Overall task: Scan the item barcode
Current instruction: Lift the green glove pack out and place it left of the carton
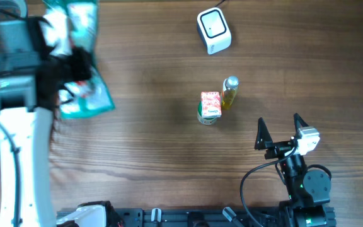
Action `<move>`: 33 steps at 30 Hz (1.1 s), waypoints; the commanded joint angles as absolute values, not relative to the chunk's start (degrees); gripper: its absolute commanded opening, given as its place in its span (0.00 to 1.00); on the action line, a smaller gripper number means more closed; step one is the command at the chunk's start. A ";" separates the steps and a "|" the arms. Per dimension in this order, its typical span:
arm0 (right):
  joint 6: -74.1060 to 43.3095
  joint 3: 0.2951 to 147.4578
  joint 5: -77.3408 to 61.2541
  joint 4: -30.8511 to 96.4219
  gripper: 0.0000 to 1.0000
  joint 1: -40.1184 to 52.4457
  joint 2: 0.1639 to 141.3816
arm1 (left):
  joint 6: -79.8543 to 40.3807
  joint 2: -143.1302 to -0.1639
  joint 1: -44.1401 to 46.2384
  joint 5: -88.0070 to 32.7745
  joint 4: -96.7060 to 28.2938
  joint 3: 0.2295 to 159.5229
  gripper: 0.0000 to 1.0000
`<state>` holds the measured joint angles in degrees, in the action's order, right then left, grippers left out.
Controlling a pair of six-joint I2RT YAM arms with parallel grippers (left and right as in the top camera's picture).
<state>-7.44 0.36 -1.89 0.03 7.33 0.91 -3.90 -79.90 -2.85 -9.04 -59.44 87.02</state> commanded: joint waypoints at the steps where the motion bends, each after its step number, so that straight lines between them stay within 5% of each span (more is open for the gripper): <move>1: -7.64 0.30 -1.63 -0.21 1.00 7.09 0.64 | -13.06 -80.27 2.83 -7.33 -52.82 75.26 0.04; 11: -7.66 0.30 -1.63 -0.19 1.00 7.09 0.64 | -22.70 -80.44 14.92 -1.28 -26.39 49.87 0.04; 24: -7.66 0.30 -1.63 -0.21 1.00 7.09 0.64 | -22.96 -89.62 24.49 9.82 -16.62 47.11 0.13; 26: -7.66 0.30 -1.63 -0.21 1.00 7.09 0.64 | -22.90 -91.18 24.49 10.13 -15.46 47.11 0.23; 28: -7.66 0.30 -1.63 -0.21 1.00 7.09 0.64 | -22.76 -91.77 24.53 10.13 -14.96 47.11 0.49; 33: -7.64 0.30 -1.63 -0.21 1.00 7.09 0.64 | -22.68 -91.85 24.53 10.15 -14.26 47.16 0.77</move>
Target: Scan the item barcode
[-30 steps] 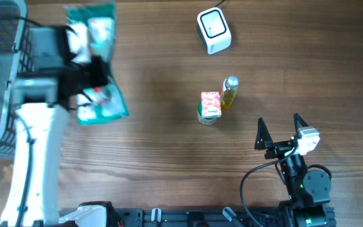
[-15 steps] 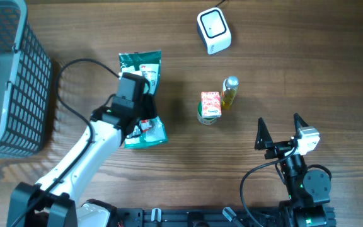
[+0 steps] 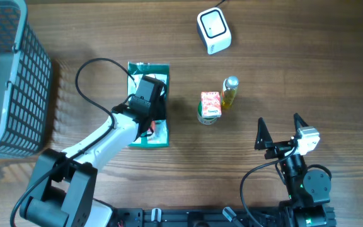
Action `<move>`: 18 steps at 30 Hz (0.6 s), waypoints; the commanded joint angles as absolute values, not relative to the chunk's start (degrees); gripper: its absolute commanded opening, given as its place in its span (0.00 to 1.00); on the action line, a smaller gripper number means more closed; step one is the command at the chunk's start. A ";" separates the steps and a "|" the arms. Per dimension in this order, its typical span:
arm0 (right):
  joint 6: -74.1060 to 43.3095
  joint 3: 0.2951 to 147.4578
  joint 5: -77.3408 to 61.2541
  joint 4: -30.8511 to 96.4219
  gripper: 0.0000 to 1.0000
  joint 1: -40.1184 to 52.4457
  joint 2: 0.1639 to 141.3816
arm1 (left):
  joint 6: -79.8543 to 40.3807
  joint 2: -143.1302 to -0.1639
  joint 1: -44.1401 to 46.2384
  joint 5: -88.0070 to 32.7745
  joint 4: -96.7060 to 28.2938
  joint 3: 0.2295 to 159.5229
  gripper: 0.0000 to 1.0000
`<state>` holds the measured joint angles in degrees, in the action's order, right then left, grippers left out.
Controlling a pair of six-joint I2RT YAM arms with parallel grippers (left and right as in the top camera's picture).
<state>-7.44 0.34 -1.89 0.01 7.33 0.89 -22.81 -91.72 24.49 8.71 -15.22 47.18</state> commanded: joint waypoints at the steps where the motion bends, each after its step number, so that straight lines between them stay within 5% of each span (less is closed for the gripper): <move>1: -7.66 0.30 -1.63 -0.19 1.00 7.09 0.64 | -22.17 -91.83 24.53 10.13 -13.93 47.16 0.78; 3: -7.64 0.30 -1.63 -0.21 1.00 7.09 0.64 | -19.44 -91.59 24.49 10.17 -12.97 47.35 0.83; 5: -7.66 0.30 -1.63 -0.21 1.00 7.09 0.64 | -17.98 -91.07 24.47 10.17 -12.86 47.99 1.00; 18: -7.64 0.30 -1.63 -0.19 1.00 7.09 0.64 | -17.91 -83.59 20.21 10.17 -16.82 52.77 1.00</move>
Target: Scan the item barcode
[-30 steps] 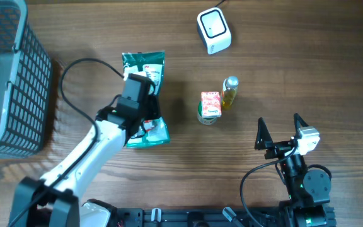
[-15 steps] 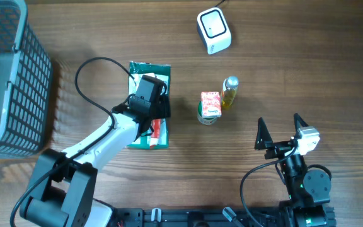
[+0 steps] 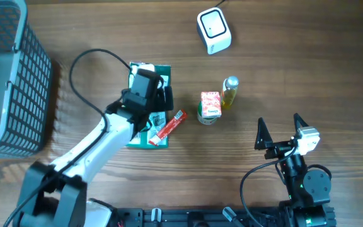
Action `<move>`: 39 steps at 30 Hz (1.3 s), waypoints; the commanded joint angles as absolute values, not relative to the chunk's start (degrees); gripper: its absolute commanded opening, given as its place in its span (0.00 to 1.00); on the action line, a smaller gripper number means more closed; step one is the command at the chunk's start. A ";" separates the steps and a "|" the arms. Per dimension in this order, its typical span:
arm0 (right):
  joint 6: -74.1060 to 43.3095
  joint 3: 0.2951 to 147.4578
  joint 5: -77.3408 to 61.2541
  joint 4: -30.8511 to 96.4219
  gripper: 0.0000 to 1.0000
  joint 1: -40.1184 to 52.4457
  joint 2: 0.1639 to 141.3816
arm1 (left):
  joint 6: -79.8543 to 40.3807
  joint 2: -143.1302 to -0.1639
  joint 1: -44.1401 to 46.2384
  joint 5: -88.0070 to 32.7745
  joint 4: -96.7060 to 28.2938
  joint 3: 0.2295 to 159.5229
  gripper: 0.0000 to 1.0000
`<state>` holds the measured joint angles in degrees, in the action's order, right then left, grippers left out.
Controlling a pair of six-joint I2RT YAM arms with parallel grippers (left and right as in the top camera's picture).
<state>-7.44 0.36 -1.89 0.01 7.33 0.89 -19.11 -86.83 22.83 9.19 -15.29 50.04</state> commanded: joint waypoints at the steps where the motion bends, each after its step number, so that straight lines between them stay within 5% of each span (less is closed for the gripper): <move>1: -7.64 0.30 -1.63 -0.21 1.00 7.09 0.64 | -17.06 -83.18 19.18 10.13 -18.00 53.28 1.00; 6: -7.64 0.30 -1.63 -0.21 1.00 7.09 0.64 | -16.25 -82.87 12.36 8.45 -24.45 54.89 1.00; 7: -7.66 0.30 -1.63 -0.21 1.00 7.09 0.64 | -16.23 -82.87 10.87 6.17 -25.45 54.87 0.91; 8: -7.66 0.30 -1.63 -0.19 1.00 7.09 0.64 | -15.77 -82.87 9.32 2.26 -26.55 54.87 0.73; 9: -7.66 0.30 -1.61 -0.19 1.00 7.09 0.64 | -14.55 -82.87 8.34 -1.61 -27.24 54.87 0.20; 11: -7.66 0.30 -1.63 -0.19 1.00 7.09 0.64 | -13.67 -82.87 7.22 -6.66 -27.99 54.87 0.04; 39: -7.66 0.30 -1.63 -0.21 1.00 7.09 0.64 | -18.87 -98.28 12.45 -6.85 -30.52 54.52 0.09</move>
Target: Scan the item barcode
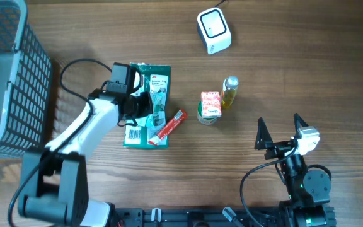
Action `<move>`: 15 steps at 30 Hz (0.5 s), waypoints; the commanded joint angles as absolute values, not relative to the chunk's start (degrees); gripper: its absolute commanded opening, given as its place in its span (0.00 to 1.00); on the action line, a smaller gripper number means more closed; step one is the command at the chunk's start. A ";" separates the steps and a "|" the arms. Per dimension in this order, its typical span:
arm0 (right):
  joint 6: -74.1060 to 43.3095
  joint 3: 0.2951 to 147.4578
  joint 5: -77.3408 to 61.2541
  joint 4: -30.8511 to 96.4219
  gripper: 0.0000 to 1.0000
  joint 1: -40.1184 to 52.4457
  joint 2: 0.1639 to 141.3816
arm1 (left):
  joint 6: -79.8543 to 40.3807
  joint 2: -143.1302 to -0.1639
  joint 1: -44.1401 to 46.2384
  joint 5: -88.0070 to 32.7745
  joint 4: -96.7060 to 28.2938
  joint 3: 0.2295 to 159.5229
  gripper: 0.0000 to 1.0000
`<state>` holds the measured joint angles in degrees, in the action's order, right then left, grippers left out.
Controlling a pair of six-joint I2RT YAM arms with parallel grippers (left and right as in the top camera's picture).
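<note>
A green flat package (149, 94) with white labels lies on the table left of centre. A red stick-shaped item (171, 125) lies across its lower right corner. My left gripper (141, 106) rests over the package's left half, its dark fingers spread apart with nothing lifted. The white barcode scanner (213, 30) stands at the back, right of centre. My right gripper (278, 122) stands open near the front right, holding nothing.
A grey mesh basket (8, 75) fills the far left. A small yellow bottle (230, 92) and a red carton on a green can (210, 106) stand at mid-table, between the package and the right arm.
My left gripper has shifted left, from over the package's top middle to its left side, uncovering the labels. The package and red stick lie as before. The right arm is unchanged.
First my left arm was raised at the far left with the green package in it. Then the package lay flat on the table under the gripper. Then the red stick showed at its corner. Now the gripper sits further left on the package.
</note>
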<state>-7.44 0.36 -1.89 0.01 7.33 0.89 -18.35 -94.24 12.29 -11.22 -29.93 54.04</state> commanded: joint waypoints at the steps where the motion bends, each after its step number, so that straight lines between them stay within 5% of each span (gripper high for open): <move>1: -7.66 0.30 -1.63 -0.21 1.00 7.09 0.64 | -18.85 -99.31 12.43 -6.52 -30.59 54.50 0.10; 6: -7.66 0.30 -1.63 -0.21 1.00 7.09 0.64 | -18.85 -102.13 12.75 -6.59 -31.79 54.48 0.32; 15: -7.64 0.30 -1.63 -0.21 1.00 7.09 0.64 | -18.87 -93.03 12.53 -6.90 -34.11 60.73 0.42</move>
